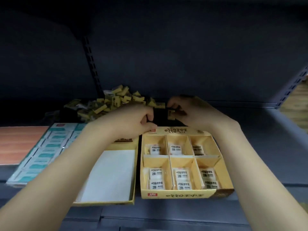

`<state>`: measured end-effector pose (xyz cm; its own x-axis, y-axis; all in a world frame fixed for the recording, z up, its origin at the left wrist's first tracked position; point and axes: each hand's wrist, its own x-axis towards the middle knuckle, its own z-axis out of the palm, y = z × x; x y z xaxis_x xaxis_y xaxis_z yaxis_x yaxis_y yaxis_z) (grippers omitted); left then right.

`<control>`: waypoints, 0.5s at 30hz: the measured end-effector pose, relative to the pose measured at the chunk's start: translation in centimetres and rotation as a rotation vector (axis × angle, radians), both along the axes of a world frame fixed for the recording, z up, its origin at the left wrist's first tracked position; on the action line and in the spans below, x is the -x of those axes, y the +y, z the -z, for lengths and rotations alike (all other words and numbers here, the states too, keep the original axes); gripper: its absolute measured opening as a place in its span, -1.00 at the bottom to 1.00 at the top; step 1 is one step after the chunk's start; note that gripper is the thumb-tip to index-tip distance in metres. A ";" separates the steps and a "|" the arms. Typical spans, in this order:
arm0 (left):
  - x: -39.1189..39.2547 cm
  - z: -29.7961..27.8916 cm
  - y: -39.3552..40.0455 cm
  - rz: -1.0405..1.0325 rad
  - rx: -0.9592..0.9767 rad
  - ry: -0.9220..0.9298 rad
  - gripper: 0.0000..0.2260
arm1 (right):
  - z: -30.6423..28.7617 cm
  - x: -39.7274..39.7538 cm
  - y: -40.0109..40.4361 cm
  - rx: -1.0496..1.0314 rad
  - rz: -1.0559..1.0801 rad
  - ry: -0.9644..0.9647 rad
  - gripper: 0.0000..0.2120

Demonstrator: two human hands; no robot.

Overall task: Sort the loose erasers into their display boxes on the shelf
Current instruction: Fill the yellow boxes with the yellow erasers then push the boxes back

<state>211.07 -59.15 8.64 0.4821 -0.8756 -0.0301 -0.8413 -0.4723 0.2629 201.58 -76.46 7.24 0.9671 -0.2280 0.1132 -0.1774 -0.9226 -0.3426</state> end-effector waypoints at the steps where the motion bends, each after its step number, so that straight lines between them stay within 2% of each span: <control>1: -0.9 0.1 0.9 -0.027 0.010 0.005 -0.80 | -0.1 -0.7 0.3 0.025 -0.030 0.012 -0.74; 6: -5.3 0.1 5.8 -0.190 0.070 -0.047 -0.85 | -0.3 -4.7 1.7 0.181 -0.144 0.043 -0.66; 11: -8.0 0.3 9.8 -0.345 0.057 -0.120 -0.85 | -0.2 -8.5 3.0 0.255 -0.298 0.061 -0.72; 15: -8.9 0.6 12.1 -0.401 0.047 -0.139 -0.83 | 0.3 -11.2 4.2 0.347 -0.423 0.123 -0.68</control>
